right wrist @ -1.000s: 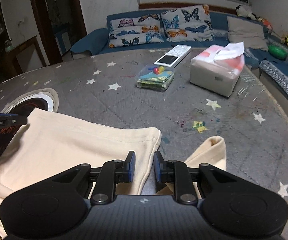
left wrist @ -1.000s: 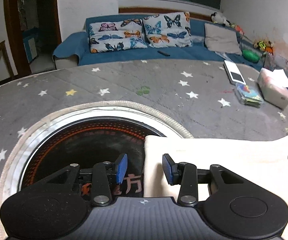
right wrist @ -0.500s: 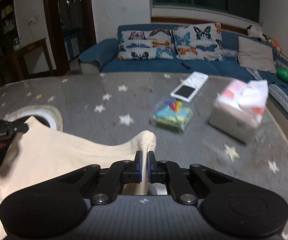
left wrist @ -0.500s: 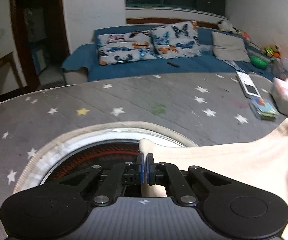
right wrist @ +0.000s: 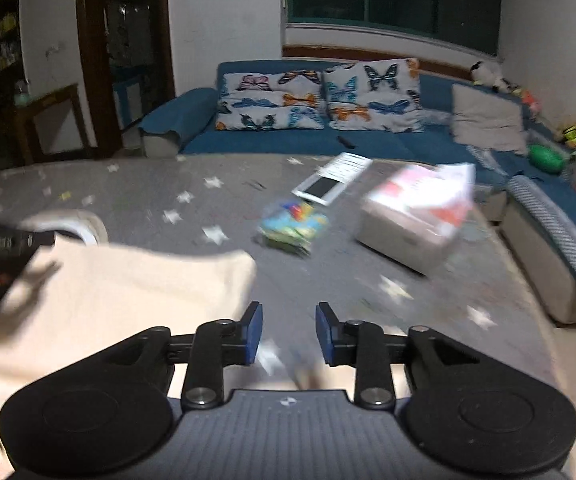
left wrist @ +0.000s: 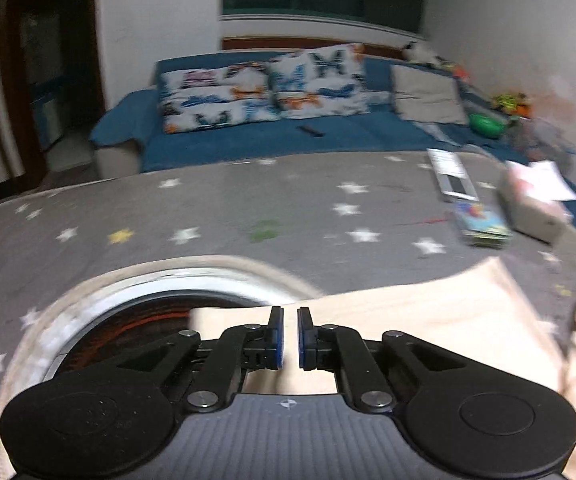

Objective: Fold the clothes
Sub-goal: 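Lift the sweatshirt with both grippers and lay it flat across the table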

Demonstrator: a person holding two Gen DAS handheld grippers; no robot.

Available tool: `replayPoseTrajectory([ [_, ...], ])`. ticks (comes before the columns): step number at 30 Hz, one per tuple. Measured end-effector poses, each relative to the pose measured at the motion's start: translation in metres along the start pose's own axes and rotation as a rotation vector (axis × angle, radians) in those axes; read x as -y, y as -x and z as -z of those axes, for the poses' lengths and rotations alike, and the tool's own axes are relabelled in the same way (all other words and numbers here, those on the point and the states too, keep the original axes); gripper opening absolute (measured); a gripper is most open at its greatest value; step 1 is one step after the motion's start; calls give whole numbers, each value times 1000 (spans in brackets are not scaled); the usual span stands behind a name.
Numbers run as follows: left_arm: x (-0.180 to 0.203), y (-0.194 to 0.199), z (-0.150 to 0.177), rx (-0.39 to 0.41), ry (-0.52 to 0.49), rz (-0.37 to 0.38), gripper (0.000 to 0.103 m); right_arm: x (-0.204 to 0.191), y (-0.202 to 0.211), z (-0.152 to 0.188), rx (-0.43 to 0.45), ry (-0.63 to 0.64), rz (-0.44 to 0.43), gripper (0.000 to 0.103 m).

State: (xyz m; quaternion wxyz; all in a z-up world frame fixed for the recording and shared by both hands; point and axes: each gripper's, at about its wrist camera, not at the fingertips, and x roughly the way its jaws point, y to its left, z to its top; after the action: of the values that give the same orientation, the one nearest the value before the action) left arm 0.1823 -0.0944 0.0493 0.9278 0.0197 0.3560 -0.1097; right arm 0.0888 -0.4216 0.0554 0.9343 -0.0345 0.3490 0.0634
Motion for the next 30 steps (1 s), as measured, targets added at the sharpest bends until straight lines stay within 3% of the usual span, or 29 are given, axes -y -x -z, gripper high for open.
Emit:
replayPoseTrajectory([
  [6,42,-9,-1,-25,-57,76,7,11,24,39,-32,16,72,30],
  [17,98,-30,3,-76,-146,137,8,4,-9,44,-29,53,72,28],
  [21,101,-34,7,-87,-159,131,8,12,-5,46,-4,29,93,5],
  [30,100,-35,10,-90,-155,122,8,39,48,57,89,-16,225,3],
])
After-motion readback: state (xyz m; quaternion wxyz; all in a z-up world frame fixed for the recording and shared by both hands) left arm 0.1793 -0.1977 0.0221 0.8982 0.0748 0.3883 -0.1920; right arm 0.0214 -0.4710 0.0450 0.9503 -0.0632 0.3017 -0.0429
